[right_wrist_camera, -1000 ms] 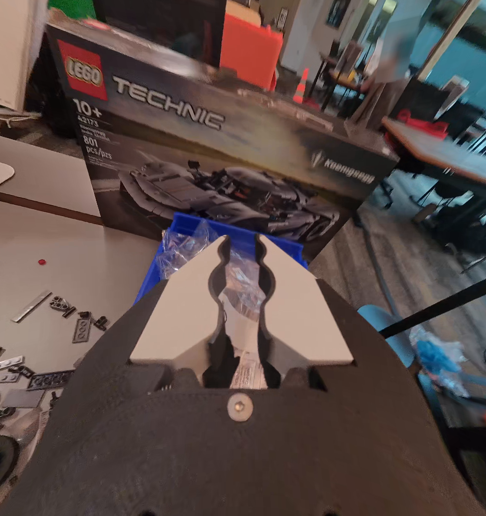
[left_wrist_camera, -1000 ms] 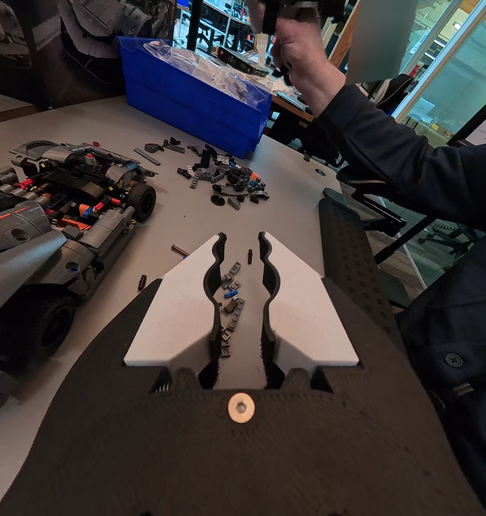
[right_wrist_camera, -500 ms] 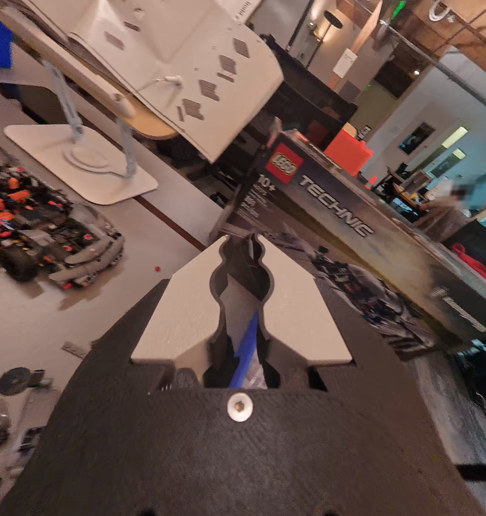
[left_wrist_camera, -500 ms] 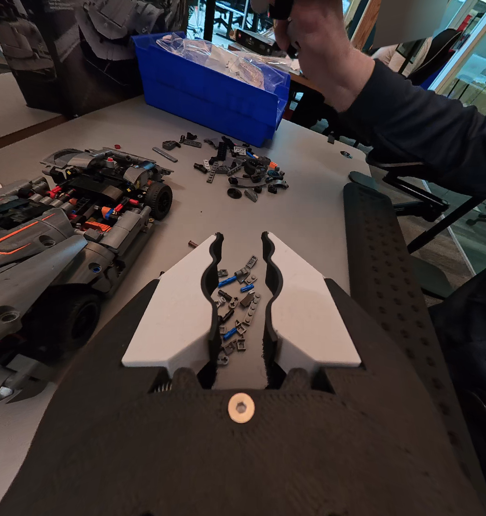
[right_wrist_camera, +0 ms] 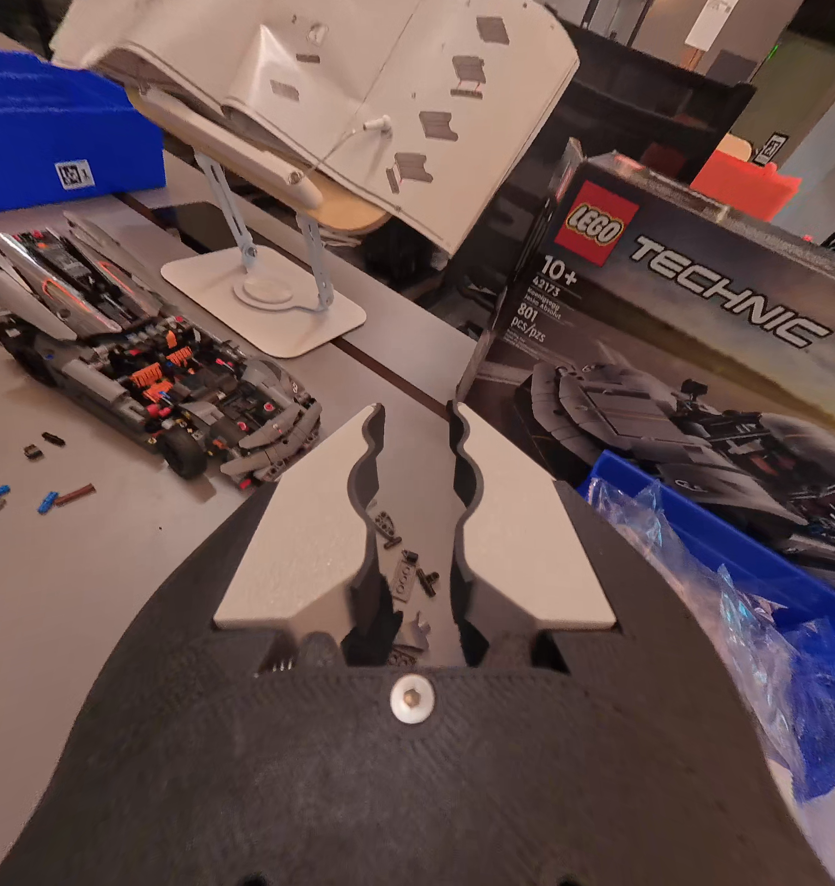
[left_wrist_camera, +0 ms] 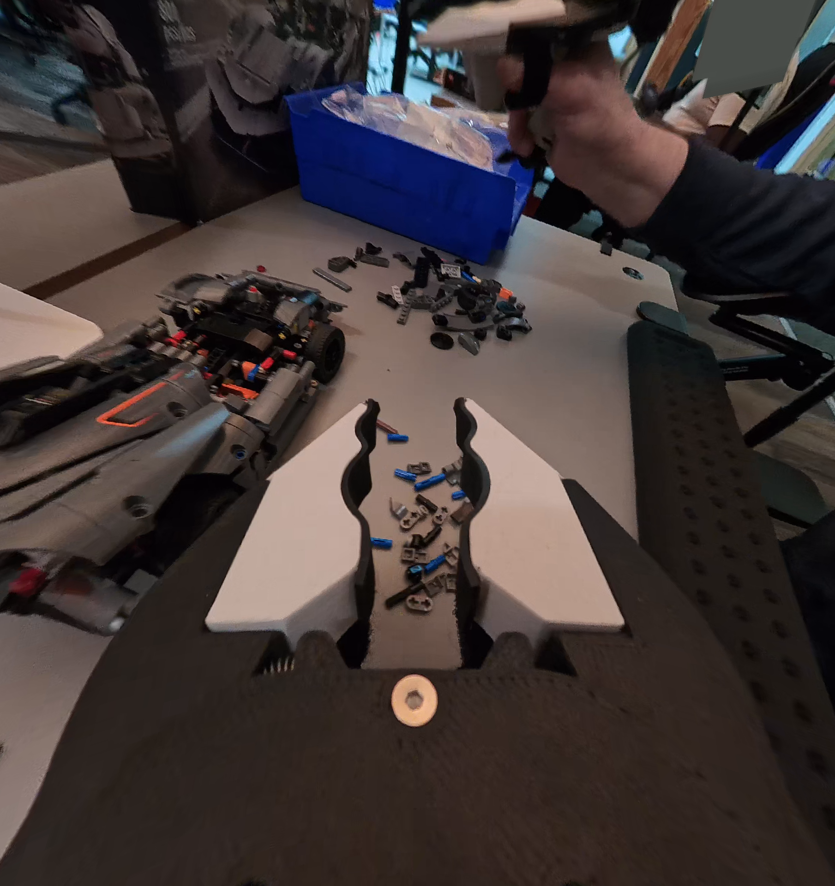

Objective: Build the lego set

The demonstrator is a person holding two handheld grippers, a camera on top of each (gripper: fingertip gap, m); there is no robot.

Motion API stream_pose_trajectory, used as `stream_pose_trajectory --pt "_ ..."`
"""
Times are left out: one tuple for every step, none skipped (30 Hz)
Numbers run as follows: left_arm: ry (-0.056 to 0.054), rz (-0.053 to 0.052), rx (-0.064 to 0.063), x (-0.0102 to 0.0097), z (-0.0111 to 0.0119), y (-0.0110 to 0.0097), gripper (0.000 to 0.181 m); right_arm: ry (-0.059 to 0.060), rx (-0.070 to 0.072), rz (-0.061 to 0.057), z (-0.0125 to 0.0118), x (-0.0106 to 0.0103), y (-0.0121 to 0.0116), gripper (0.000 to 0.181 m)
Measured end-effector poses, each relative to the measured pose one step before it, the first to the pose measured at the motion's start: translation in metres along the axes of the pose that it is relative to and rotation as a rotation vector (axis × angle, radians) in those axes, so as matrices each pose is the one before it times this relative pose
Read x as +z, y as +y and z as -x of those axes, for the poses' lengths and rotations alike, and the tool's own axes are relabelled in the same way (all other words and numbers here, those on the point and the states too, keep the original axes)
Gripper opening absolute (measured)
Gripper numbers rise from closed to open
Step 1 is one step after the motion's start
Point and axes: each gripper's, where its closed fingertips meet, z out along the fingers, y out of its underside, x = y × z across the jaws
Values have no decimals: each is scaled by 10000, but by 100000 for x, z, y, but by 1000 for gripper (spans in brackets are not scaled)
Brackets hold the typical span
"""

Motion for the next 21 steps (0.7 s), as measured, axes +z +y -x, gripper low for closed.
stream_pose_trajectory --pt "-146 -205 29 -484 403 -494 31 -17 -52 26 11 -83 168 26" --pt "-131 -152 0 -471 434 -403 31 -20 -139 16 127 -88 -85 27" --pt "-137 -142 -50 -428 484 -371 32 21 -219 56 197 -63 -213 29" --pt "-144 -159 -76 -408 509 -346 32 -16 -199 27 307 -19 -329 30" --pt "-126 -160 -72 -380 462 -294 32 -80 -163 2 414 39 -306 31" --pt "-103 -115 -61 -321 413 -194 32 -64 -185 62 405 123 -71 32" --pt "-98 -43 -44 -268 394 -98 32 -19 -204 133 272 174 194 34" --pt "-104 -16 -3 -246 378 -82 32 -33 -124 98 196 190 266 34" --pt "-134 -40 49 -264 365 -140 32 -84 13 8 137 165 218 34" --pt "-138 -50 63 -269 340 -174 32 -86 128 -6 26 123 204 34" --pt "-89 -29 28 -235 275 -150 31 -46 166 -2 -97 51 166 34" --pt "-62 -42 4 -218 228 -139 31 -13 137 -42 -165 -41 25 34" --pt "-63 -44 -1 -173 231 -101 31 7 99 -61 -187 -107 -56 34" --pt "-78 -8 -1 -123 232 -3 31 10 68 -60 -161 -125 -103 34" --pt "-60 9 2 -72 187 51 31 4 48 -44 -119 -116 -95 34" --pt "-34 17 -7 -26 132 63 31 3 40 -23 -104 -80 -68 34" --pt "-33 14 -5 -11 114 60 31 4 35 -35 -74 -68 -65 34" --pt "-39 9 7 6 90 56 31 -14 30 -40 -23 -29 -49 35" --pt "-32 18 6 12 66 48 31 -41 24 11 38 17 29 35" --pt "-43 24 10 12 70 58 32 -51 12 53 61 62 90 35" --pt "-64 20 31 3 96 47 32 -60 10 33 114 71 61 35"
